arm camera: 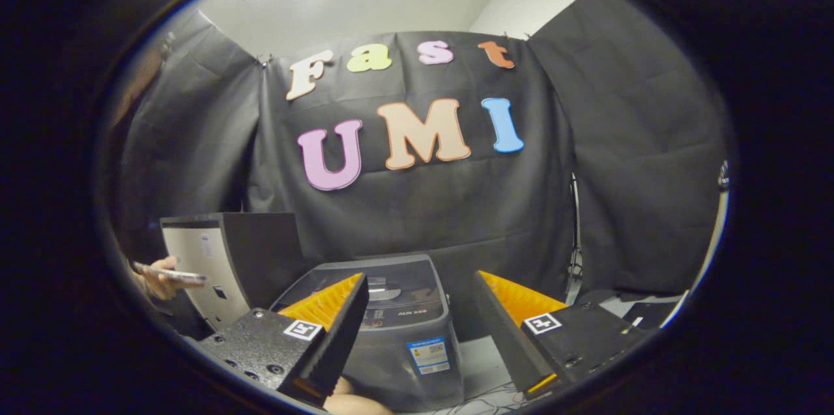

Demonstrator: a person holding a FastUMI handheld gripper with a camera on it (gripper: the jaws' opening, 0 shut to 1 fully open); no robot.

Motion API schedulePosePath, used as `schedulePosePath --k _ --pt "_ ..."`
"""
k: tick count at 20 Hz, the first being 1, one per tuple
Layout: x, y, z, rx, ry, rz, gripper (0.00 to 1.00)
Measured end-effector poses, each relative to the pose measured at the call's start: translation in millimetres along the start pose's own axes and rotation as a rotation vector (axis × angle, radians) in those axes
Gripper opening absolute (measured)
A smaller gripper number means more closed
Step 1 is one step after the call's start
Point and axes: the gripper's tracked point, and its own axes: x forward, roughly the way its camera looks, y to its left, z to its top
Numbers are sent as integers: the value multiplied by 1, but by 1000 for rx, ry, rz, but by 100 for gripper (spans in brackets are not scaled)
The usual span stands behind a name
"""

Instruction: Put the clothes into the washing machine and then close the washing machine lid.

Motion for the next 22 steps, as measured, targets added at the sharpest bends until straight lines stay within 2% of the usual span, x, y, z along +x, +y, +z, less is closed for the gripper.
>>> schedulePosePath --k 3,11,22 --pt "-15 2 -13 -34 -33 3 97" --pt "-30 17 -70 -41 70 26 97" --pt "-29 34 -99 -82 164 77 97"
